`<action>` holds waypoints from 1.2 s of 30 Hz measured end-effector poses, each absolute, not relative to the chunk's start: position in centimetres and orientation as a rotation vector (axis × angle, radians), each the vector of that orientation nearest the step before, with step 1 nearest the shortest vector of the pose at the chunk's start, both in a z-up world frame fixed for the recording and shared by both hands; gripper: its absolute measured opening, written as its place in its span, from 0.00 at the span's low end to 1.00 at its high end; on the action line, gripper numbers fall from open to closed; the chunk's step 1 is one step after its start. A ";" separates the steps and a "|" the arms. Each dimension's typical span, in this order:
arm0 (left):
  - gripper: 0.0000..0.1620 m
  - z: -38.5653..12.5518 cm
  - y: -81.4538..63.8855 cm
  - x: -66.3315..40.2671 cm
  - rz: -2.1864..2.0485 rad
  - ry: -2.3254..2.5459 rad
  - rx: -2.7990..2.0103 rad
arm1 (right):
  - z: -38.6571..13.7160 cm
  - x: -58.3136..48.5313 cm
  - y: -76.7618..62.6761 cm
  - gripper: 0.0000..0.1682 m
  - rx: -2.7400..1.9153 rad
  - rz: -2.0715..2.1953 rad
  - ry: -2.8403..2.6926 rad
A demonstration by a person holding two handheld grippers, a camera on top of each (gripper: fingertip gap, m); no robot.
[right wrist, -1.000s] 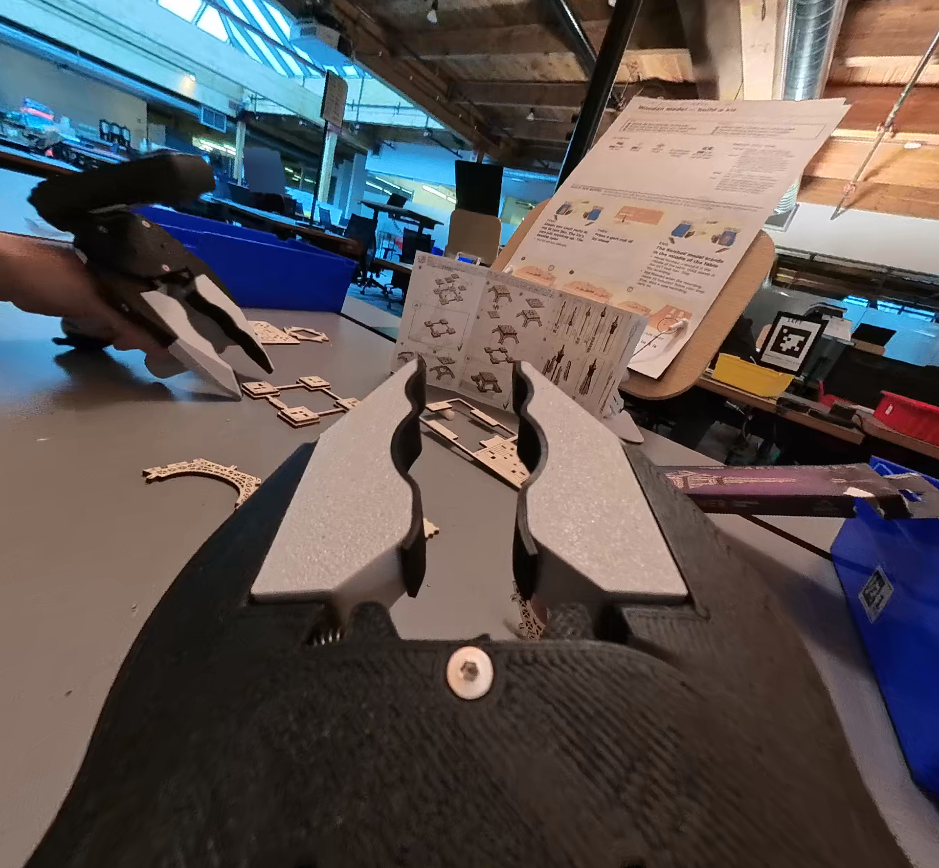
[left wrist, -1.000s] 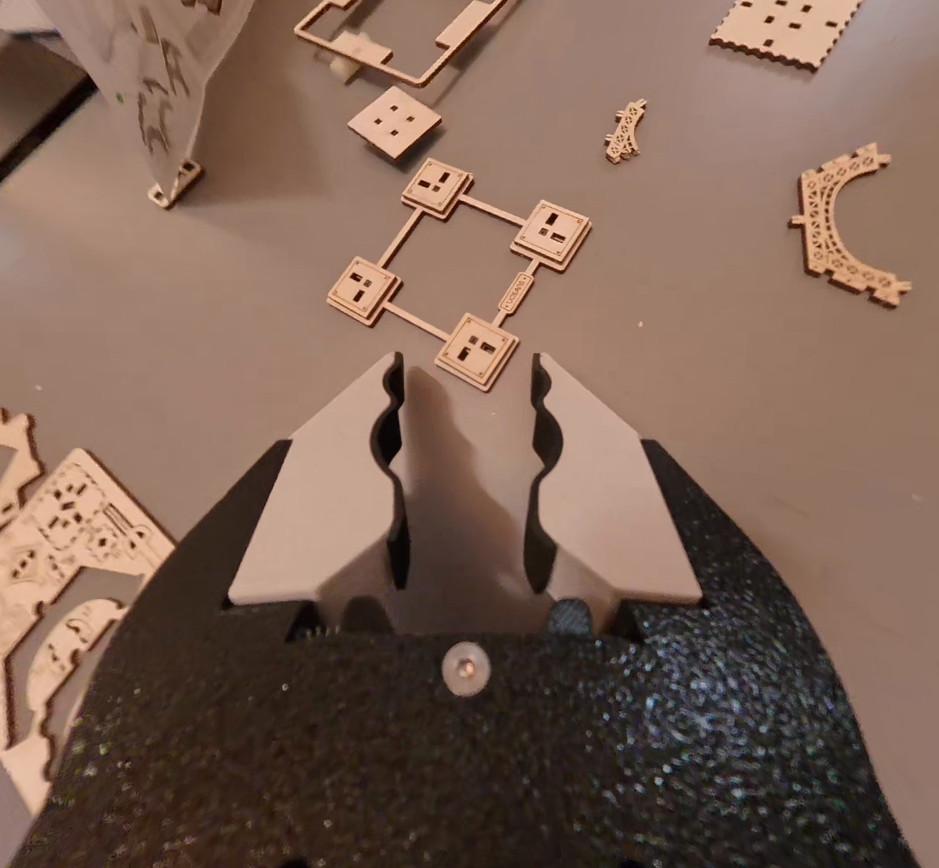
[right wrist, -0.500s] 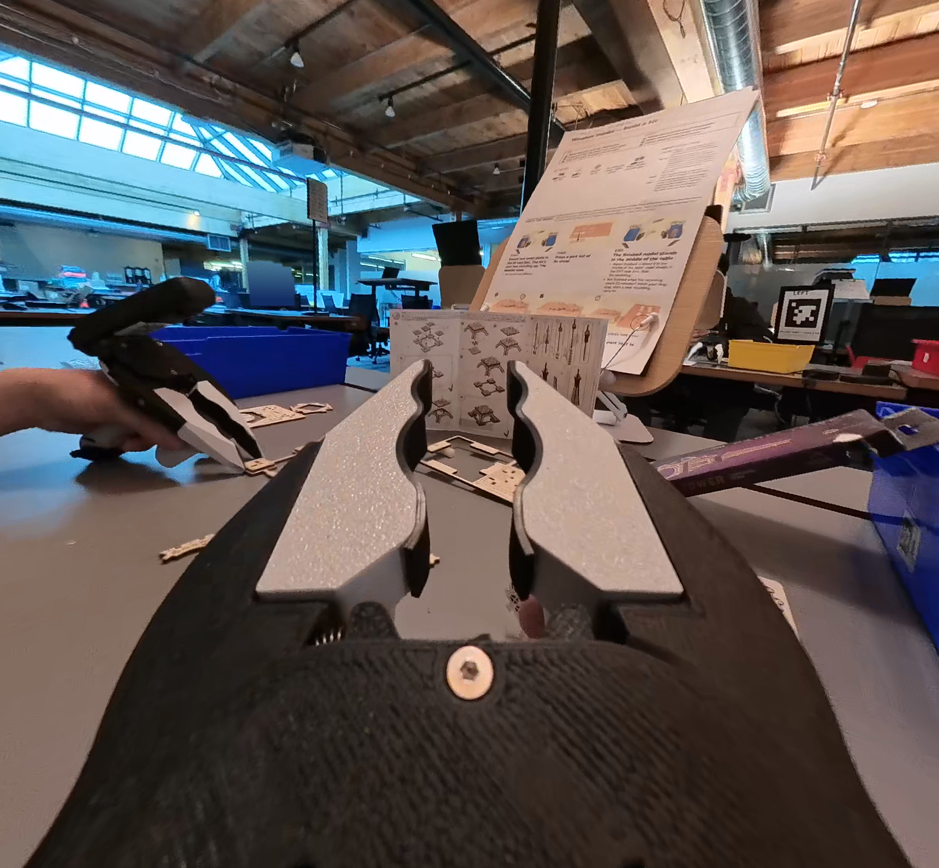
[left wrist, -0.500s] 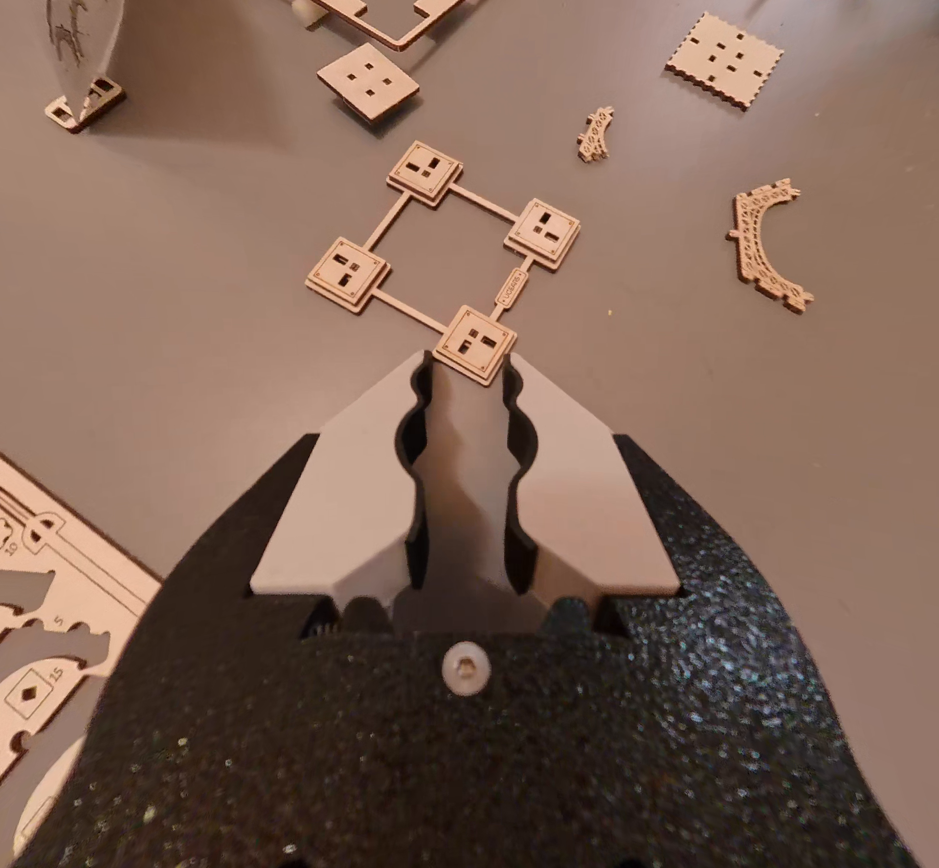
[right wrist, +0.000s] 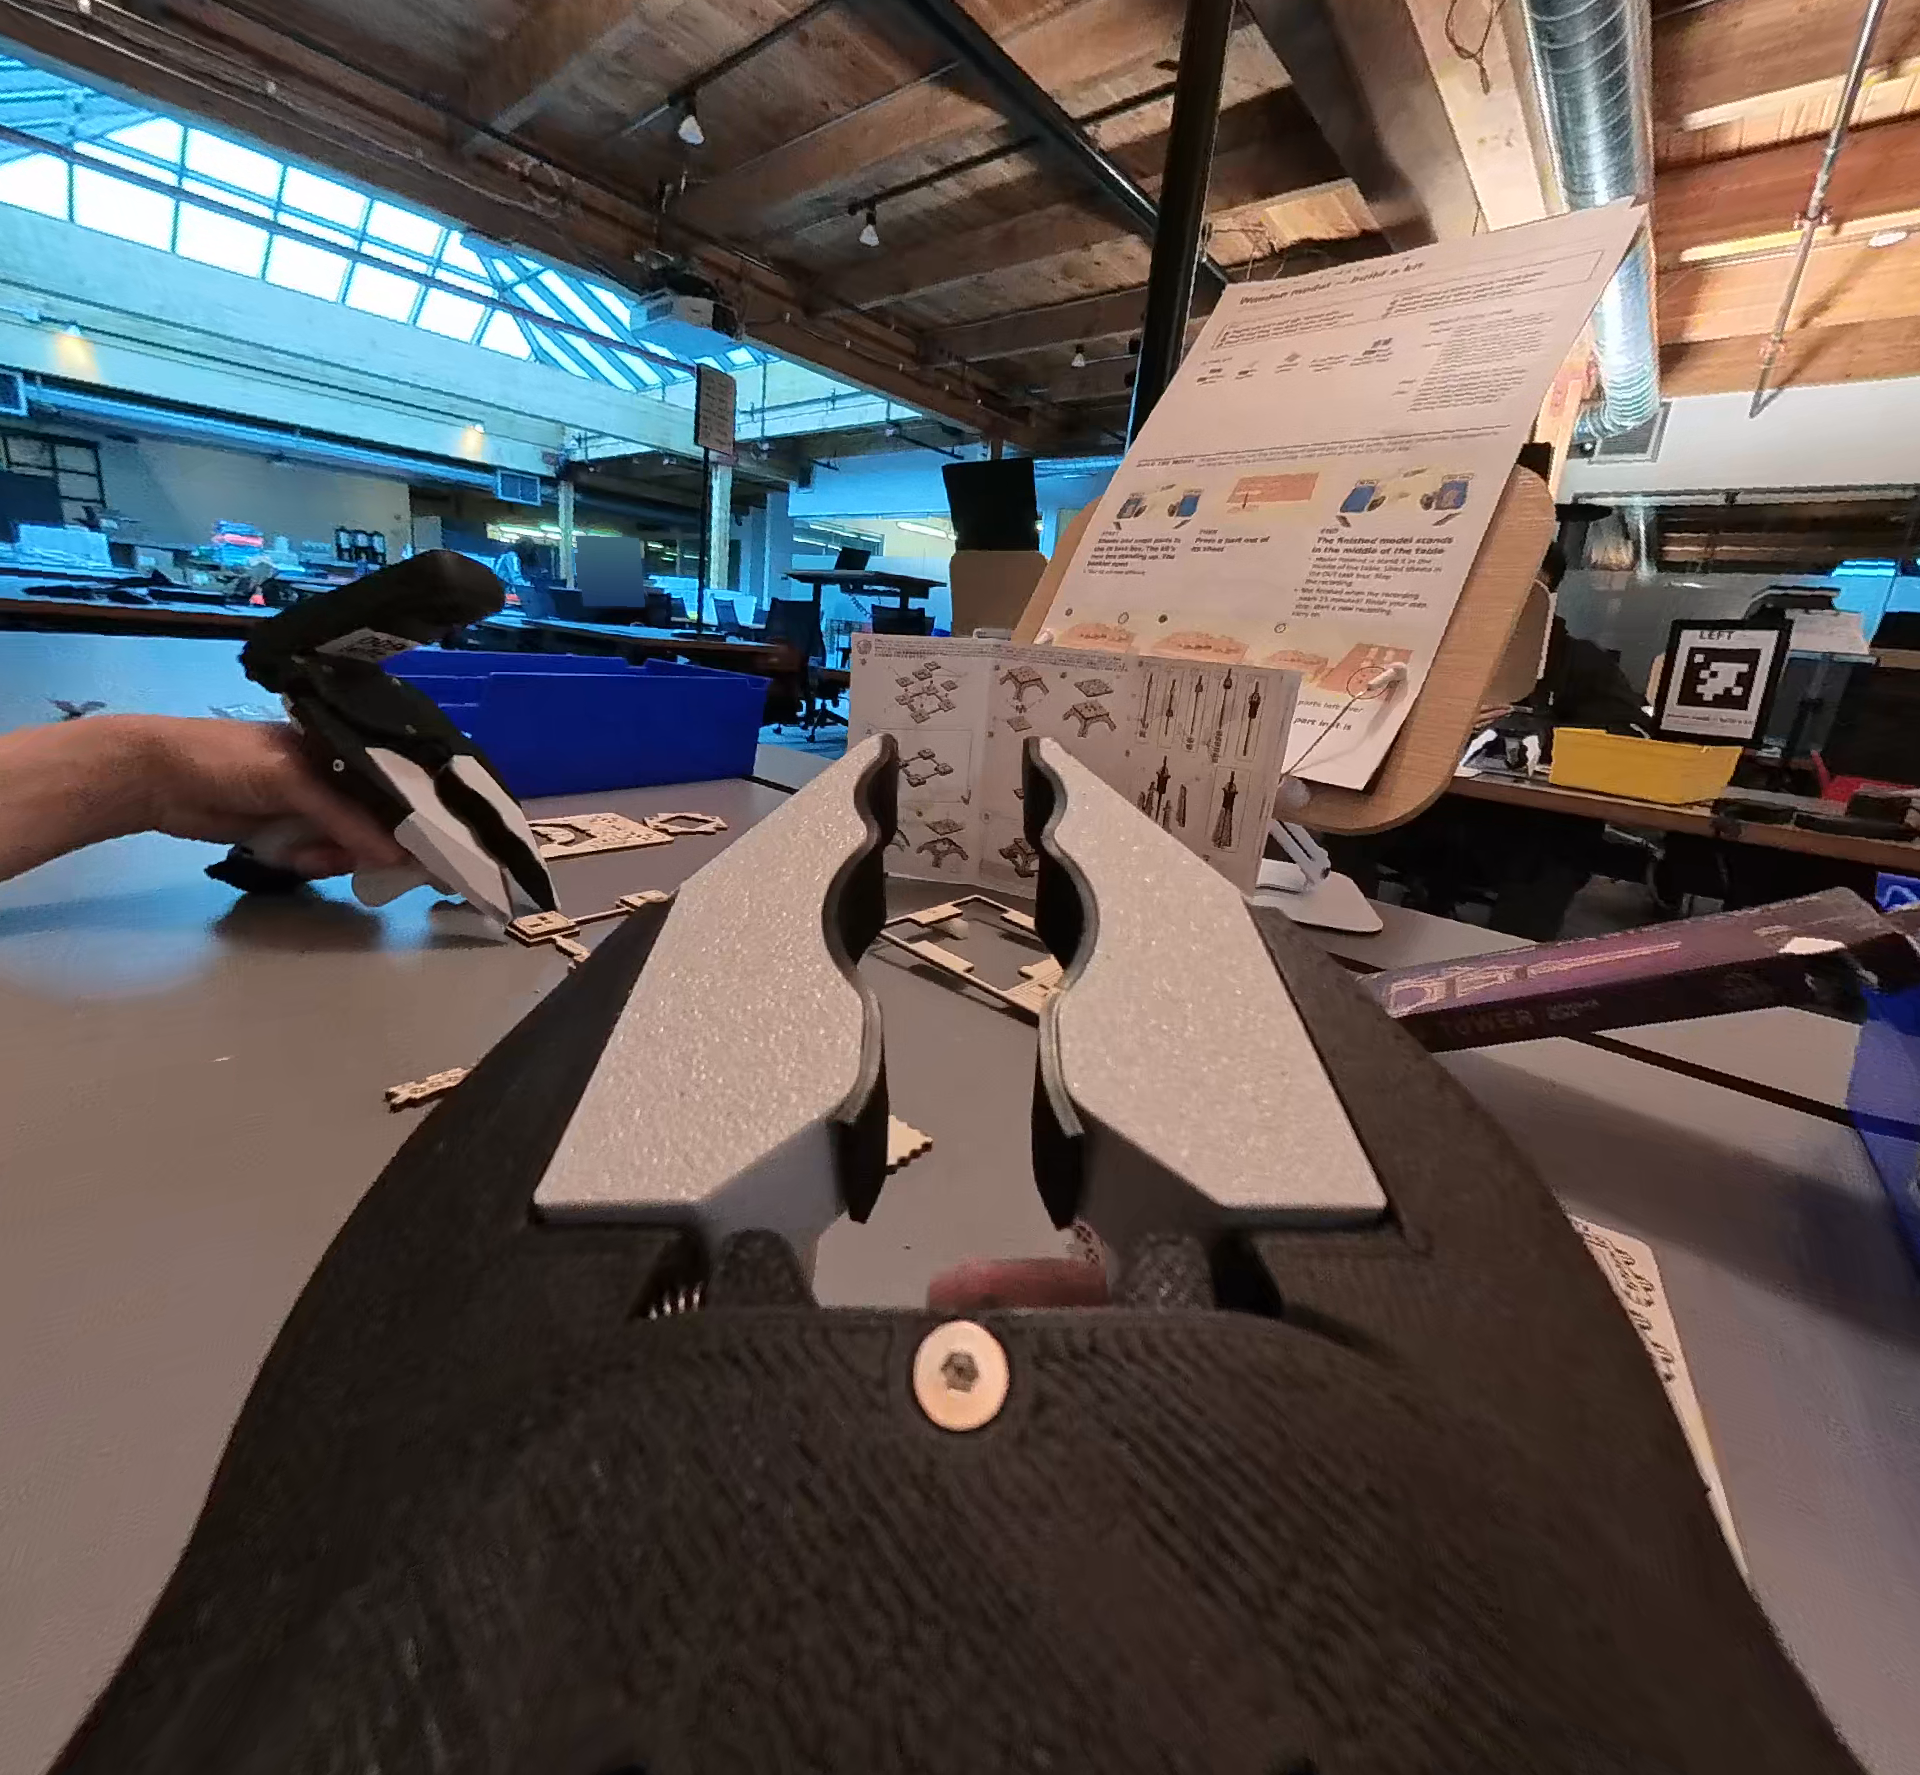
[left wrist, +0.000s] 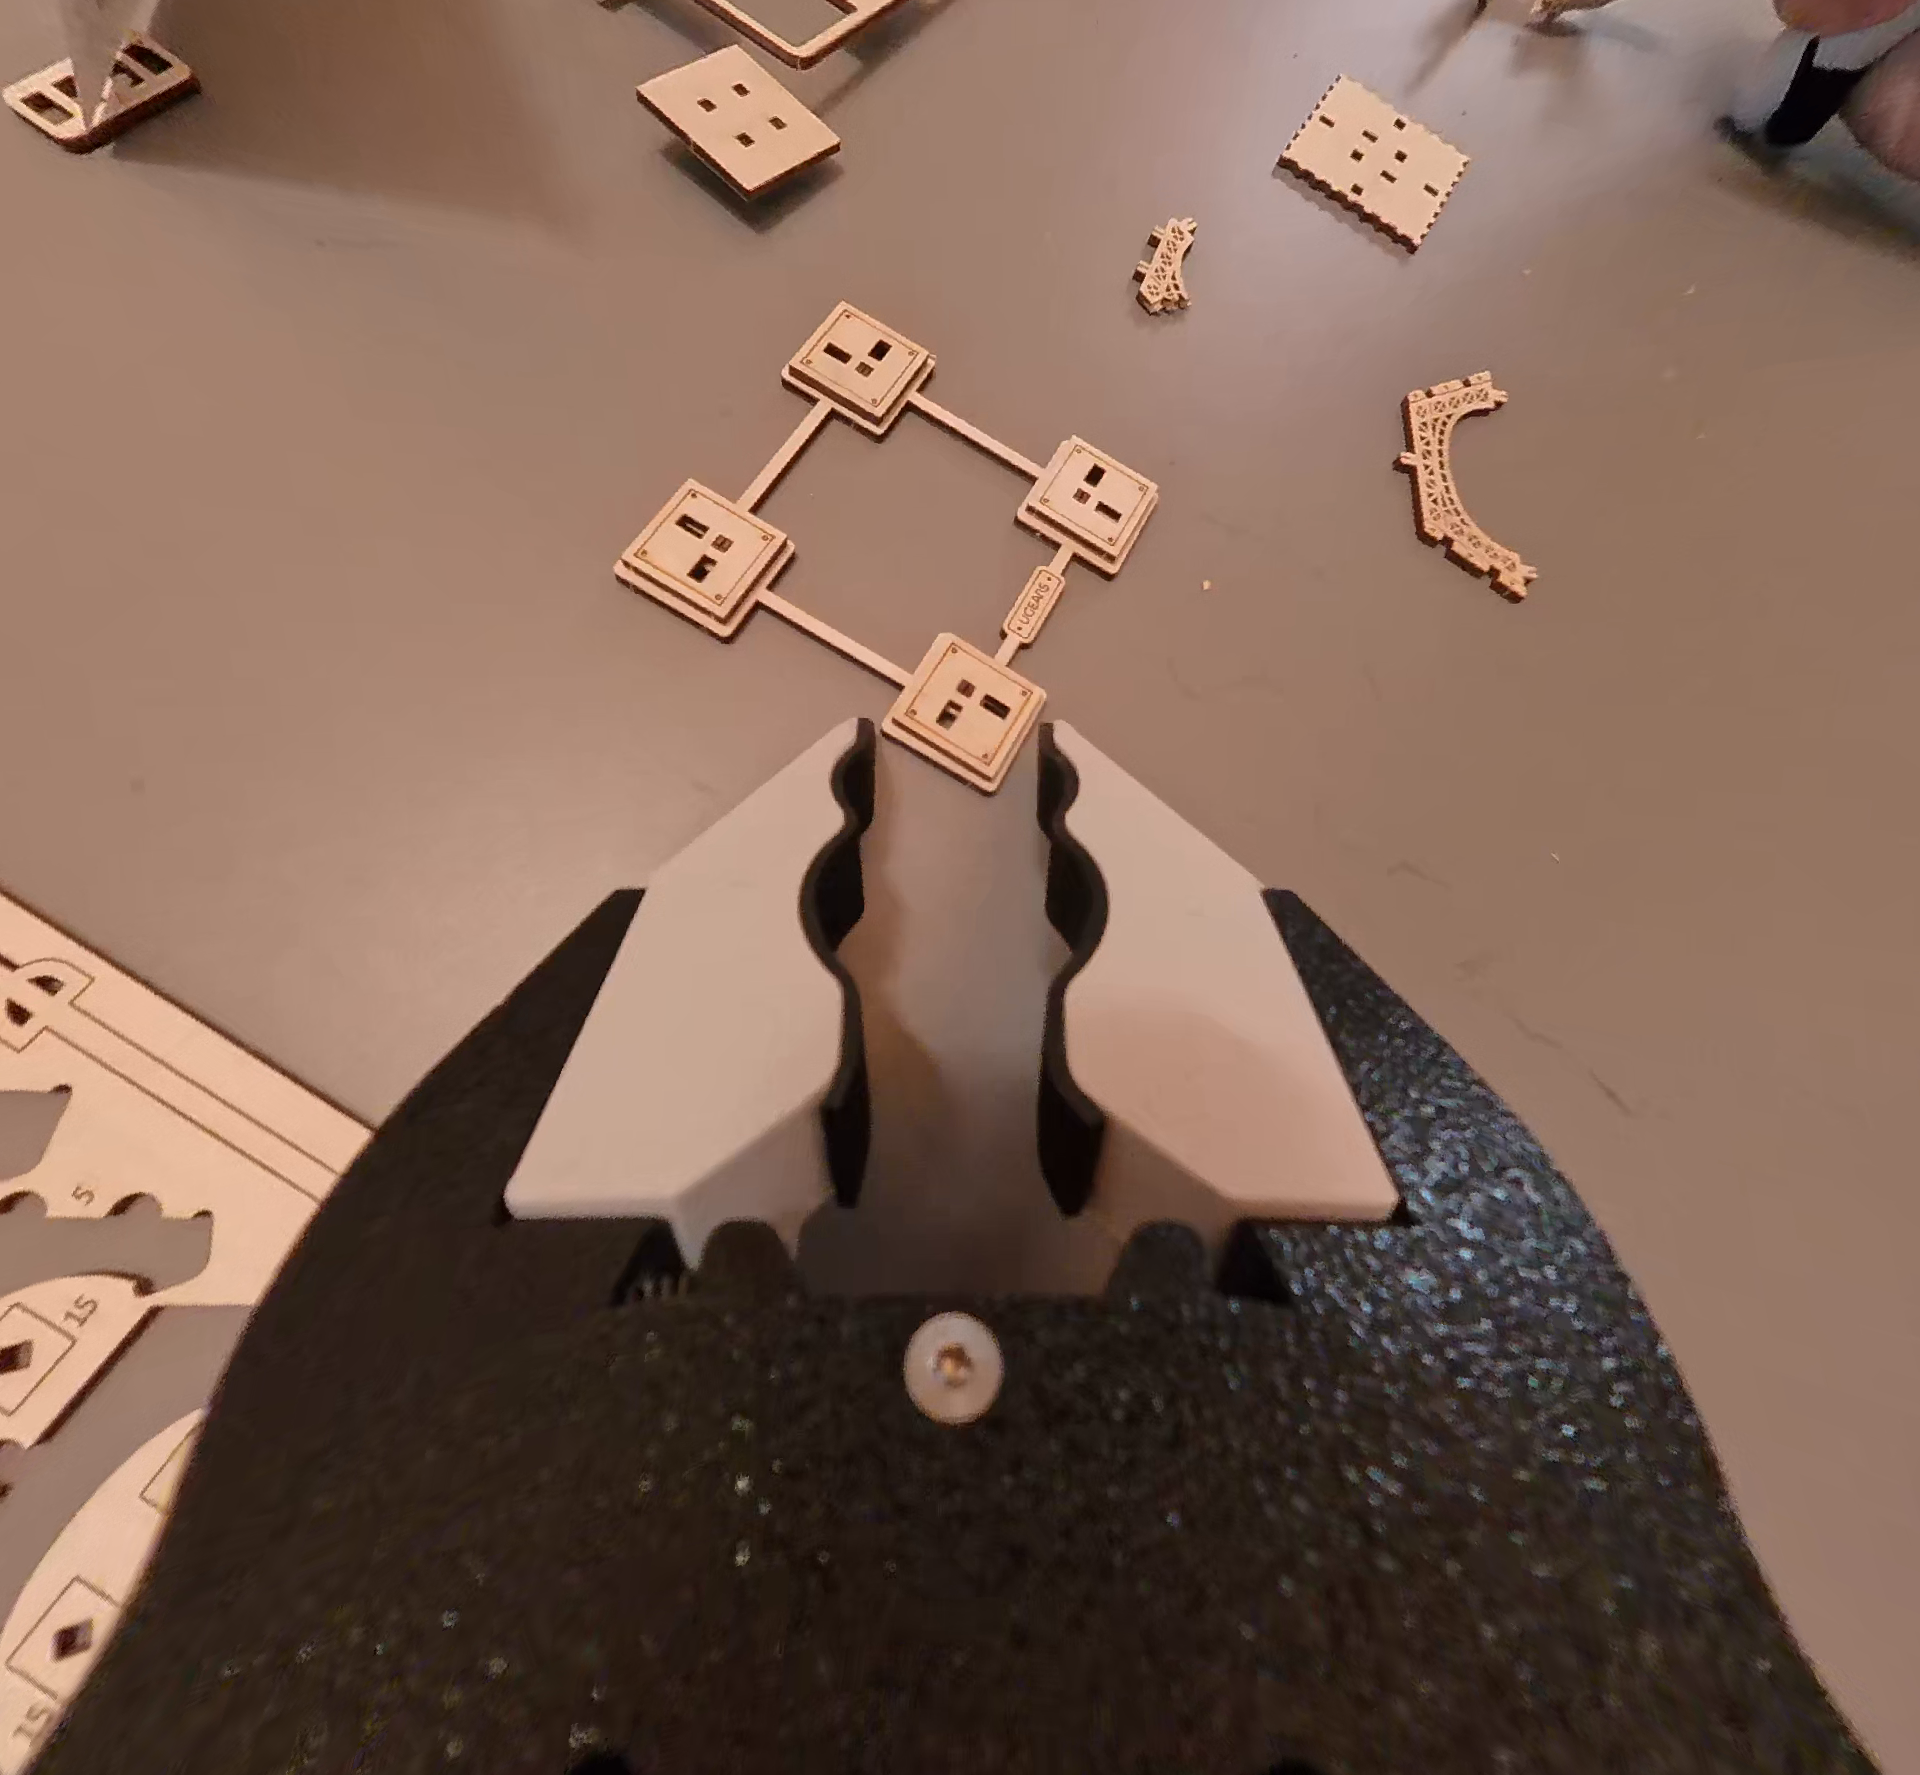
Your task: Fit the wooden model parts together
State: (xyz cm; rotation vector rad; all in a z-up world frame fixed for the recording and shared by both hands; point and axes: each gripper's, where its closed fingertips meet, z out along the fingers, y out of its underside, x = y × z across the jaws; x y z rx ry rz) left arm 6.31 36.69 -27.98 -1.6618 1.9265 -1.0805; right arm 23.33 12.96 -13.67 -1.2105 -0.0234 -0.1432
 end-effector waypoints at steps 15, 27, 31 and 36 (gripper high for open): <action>0.10 -27.9 37.2 6.5 -1.184 1.880 -1.759 | -14.6 20.8 14.0 0.05 -1.283 -0.102 -0.183; 0.06 -28.0 37.4 6.5 -1.167 1.869 -1.771 | -14.7 20.6 14.1 0.00 -1.289 -0.098 -0.194; 0.06 -28.0 37.4 6.6 -1.166 1.865 -1.775 | -14.4 20.9 13.8 0.00 -1.271 -0.091 -0.176; 0.05 -28.1 37.4 6.6 -1.171 1.863 -1.779 | -14.0 21.7 13.4 0.00 -1.240 -0.075 -0.123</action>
